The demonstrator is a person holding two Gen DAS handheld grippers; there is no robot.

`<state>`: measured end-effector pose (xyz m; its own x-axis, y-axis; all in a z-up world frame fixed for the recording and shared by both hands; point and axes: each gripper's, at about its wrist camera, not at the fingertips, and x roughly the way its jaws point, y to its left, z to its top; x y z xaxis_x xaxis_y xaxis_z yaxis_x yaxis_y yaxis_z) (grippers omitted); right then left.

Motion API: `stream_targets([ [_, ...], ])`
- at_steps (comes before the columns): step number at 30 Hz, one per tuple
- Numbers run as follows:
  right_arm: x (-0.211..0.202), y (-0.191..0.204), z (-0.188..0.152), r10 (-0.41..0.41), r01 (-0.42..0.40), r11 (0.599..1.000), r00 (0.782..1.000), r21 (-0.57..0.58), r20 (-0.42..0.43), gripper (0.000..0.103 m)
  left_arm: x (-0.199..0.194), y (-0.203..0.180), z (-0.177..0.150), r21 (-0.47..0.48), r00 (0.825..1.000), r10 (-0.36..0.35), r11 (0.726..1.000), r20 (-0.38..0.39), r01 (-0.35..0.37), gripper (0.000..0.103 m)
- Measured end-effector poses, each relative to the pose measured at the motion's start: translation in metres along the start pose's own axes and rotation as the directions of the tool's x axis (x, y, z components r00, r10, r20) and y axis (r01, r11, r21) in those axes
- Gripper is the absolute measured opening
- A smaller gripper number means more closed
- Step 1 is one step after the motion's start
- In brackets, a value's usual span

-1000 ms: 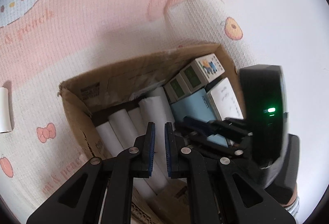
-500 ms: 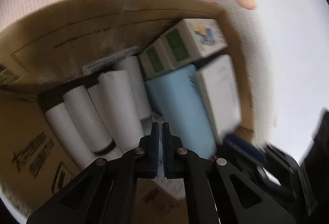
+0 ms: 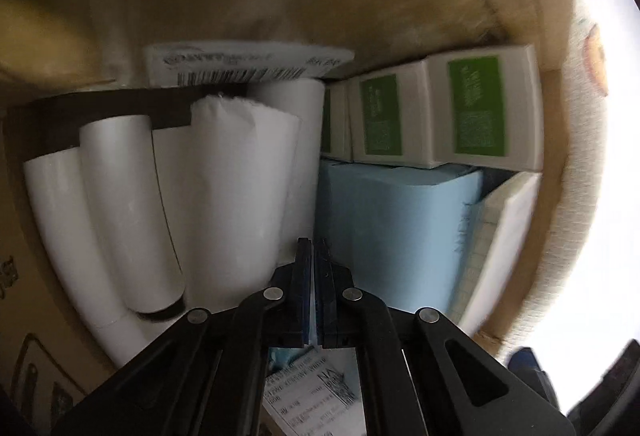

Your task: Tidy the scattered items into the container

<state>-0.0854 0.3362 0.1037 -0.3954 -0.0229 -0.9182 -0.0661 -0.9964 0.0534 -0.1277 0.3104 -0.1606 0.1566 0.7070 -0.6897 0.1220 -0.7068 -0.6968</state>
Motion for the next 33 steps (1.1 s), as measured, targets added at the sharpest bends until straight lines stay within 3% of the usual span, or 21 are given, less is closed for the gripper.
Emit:
stream_targets([
  [4, -0.004, 0.003, 0.0, -0.021, 0.021, 1.0, 1.0, -0.024, -0.003, 0.01, 0.001, -0.009, -0.004, -0.007, 0.998, 0.055, 0.998, 0.02, -0.055, 0.002],
  [10, 0.002, 0.004, 0.001, -0.013, 0.012, 0.999, 1.0, -0.046, -0.021, 0.01, 0.006, -0.001, -0.003, -0.052, 1.0, -0.004, 0.999, 0.014, 0.005, 0.003],
  [16, 0.001, -0.003, 0.004, -0.022, 0.021, 0.999, 0.999, -0.04, -0.026, 0.01, 0.008, -0.005, -0.007, -0.039, 1.0, -0.011, 0.999, 0.023, 0.011, 0.002],
  [19, 0.0, -0.004, 0.003, -0.017, 0.016, 0.999, 1.0, -0.047, -0.018, 0.01, -0.002, -0.007, -0.013, -0.048, 0.999, 0.008, 0.999, 0.039, -0.006, 0.002],
  [24, 0.003, -0.006, 0.002, -0.025, 0.023, 0.998, 1.0, -0.057, -0.019, 0.01, -0.04, -0.022, -0.03, 0.025, 0.993, 0.031, 0.999, 0.117, -0.034, 0.003],
  [25, 0.004, -0.006, 0.002, -0.033, 0.032, 0.998, 0.999, -0.06, -0.021, 0.01, -0.045, -0.022, -0.031, 0.022, 0.992, 0.033, 0.999, 0.122, -0.035, 0.004],
  [27, 0.007, -0.006, 0.002, -0.042, 0.04, 0.997, 0.999, -0.068, -0.028, 0.01, -0.052, -0.02, -0.031, 0.008, 0.989, 0.064, 0.998, 0.133, -0.066, 0.026],
  [29, 0.01, -0.004, 0.001, -0.037, 0.034, 0.996, 0.999, -0.077, -0.037, 0.01, -0.053, -0.016, -0.029, -0.004, 0.98, 0.125, 0.992, 0.152, -0.126, 0.039],
  [33, 0.014, 0.003, -0.002, -0.029, 0.024, 0.995, 0.998, -0.102, -0.048, 0.01, -0.045, -0.018, -0.029, 0.0, 0.981, 0.142, 0.99, 0.129, -0.143, 0.042],
])
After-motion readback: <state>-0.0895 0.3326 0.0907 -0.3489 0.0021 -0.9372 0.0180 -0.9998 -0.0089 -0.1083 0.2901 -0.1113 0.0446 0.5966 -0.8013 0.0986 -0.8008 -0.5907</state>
